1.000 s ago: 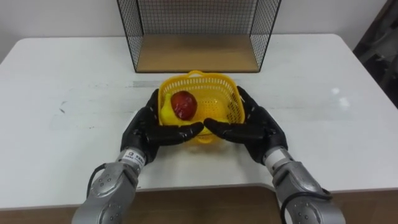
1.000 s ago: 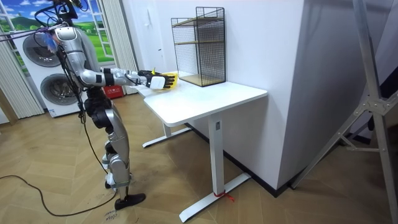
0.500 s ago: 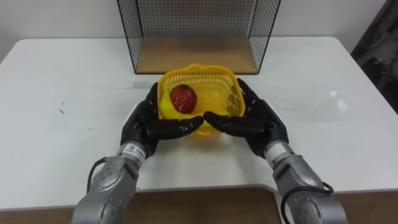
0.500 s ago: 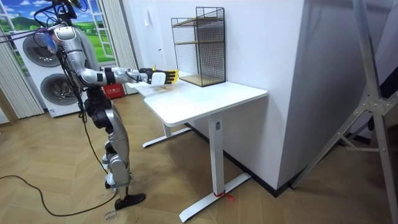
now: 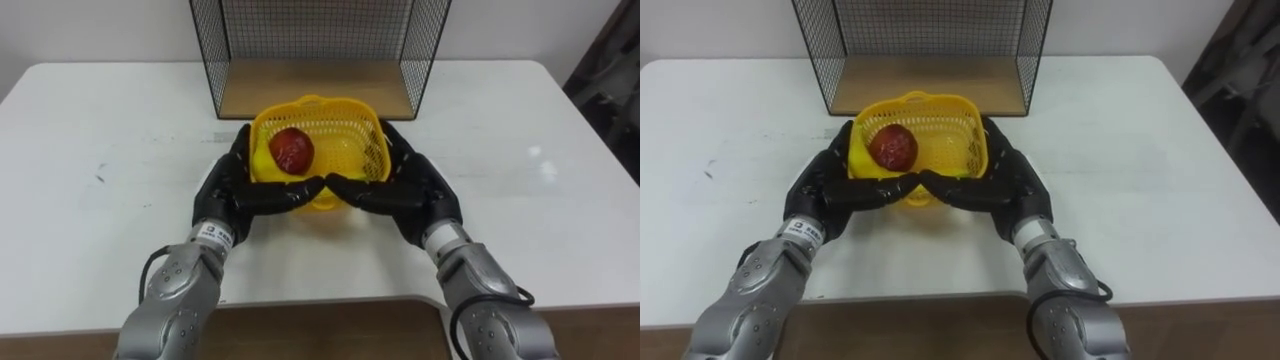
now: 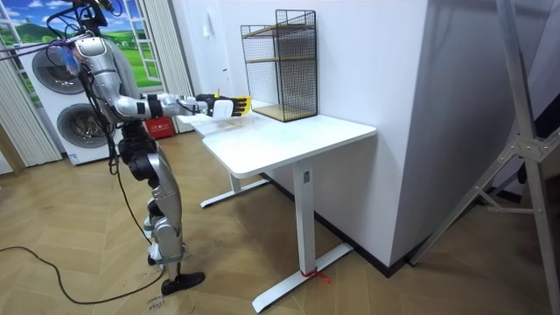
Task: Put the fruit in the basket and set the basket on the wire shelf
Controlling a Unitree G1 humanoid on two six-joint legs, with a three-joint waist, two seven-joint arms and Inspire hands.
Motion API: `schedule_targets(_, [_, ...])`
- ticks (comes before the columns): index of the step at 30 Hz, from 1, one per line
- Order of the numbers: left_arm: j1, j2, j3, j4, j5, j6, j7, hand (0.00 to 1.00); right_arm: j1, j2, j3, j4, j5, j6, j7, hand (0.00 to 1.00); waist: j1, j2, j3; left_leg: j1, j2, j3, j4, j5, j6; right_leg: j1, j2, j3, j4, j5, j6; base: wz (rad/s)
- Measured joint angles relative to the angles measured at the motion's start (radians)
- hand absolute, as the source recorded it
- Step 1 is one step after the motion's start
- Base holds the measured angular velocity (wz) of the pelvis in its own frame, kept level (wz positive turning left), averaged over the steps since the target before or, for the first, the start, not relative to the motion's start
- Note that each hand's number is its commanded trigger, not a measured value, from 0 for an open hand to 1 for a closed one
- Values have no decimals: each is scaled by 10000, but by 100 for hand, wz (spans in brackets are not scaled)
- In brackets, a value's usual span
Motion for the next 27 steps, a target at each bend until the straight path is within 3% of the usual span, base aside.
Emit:
schedule_targets(8, [-316, -74, 122, -326, 0, -103, 148, 0, -198, 60, -20, -7, 0, -38, 0, 0, 0, -10, 13, -2, 0, 2, 13, 0, 0, 10, -1, 7, -2, 0, 1, 0])
schedule_targets(13, [-314, -92, 131, -325, -22, -102, 145, 0, -200, 84, -60, -26, -3, -36, 0, 0, 44, -155, 120, 3, 4, 24, 151, -1, 0, -47, -8, 40, 132, -6, 3, -1])
schedule_targets(16, [-308, -91, 127, -286, -9, -103, 145, 0, -217, 89, -74, -135, -5, -25, 0, 0, 55, -252, 121, -306, 18, 42, 589, -13, -4, -338, -44, 60, 485, -56, -24, -5])
schedule_targets(19, [-289, -54, 164, -120, 3, -106, 146, 0, -212, 105, -79, -52, -6, -26, 7, 0, 271, -311, 145, -487, 175, 54, 1658, -219, -82, -346, 6, -14, 1009, -300, -178, -20])
schedule_targets(21, [-287, -20, 180, -119, -17, -188, 116, 0, -229, 111, -67, -31, -4, -33, 51, 0, 307, -293, 153, -925, 417, -49, 2929, -561, -164, -492, 122, -67, 1665, -756, -369, -4])
schedule_targets(25, [-278, -69, 285, 101, -24, -186, 106, 0, -223, 136, -48, 41, -3, -28, 133, 0, 311, -185, 171, -1706, 817, -225, 4900, -465, -108, -412, 324, 34, 2103, -1148, -670, 3])
schedule_targets(26, [-278, -67, 372, 192, -19, -186, 81, 0, -233, 139, -50, 48, -5, -24, 147, 0, 313, -202, 176, -2152, 651, -579, 5234, -423, -45, -365, 304, 60, 2128, -1246, -825, 11])
schedule_targets(27, [-279, -107, 360, 232, -23, -181, 45, 0, -253, 113, -52, 48, -3, -3, 153, 0, 277, -275, 154, -2604, 218, -648, 4770, -508, 95, -372, 249, 258, 2122, -1302, -814, 13])
